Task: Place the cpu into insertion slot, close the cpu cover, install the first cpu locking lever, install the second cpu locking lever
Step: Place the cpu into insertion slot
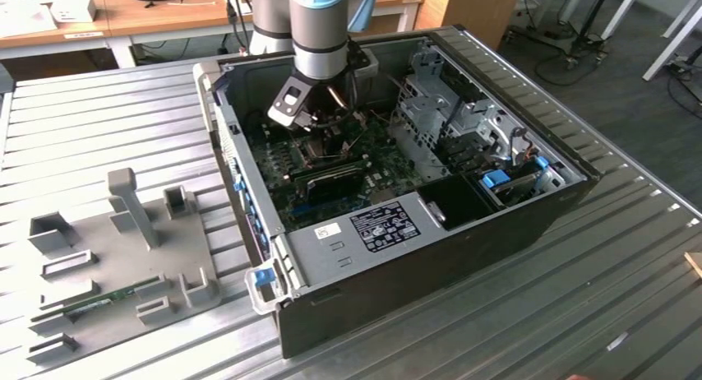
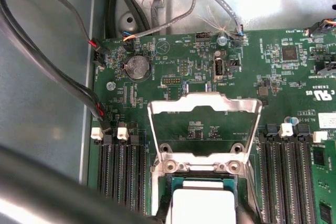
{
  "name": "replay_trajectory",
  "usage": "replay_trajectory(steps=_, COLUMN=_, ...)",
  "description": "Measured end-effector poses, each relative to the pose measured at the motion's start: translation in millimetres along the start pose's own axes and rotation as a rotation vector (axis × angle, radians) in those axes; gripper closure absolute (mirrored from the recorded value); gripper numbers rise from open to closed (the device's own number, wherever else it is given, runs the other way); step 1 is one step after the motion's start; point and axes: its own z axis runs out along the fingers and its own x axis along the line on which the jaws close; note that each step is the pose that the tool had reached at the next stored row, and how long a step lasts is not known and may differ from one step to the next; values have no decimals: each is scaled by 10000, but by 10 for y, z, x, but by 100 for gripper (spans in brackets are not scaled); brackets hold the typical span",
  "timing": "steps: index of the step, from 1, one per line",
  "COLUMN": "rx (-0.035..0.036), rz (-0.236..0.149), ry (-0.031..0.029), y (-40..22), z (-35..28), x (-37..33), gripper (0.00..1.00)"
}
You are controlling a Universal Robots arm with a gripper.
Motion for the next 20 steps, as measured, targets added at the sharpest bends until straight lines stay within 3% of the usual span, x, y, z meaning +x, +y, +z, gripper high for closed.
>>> replay_trajectory(steps=2, rx=1, rz=-1, ry=-5, y=0, z=-2, x=0, gripper=33)
replay_trajectory(steps=11, rx=5, rz=-2, ry=-11, y=-2, z=-16, x=-1, gripper=33)
replay_trajectory(steps=20, rx=3, rz=-1, ry=-9, y=10, z=-150, x=3, gripper=33)
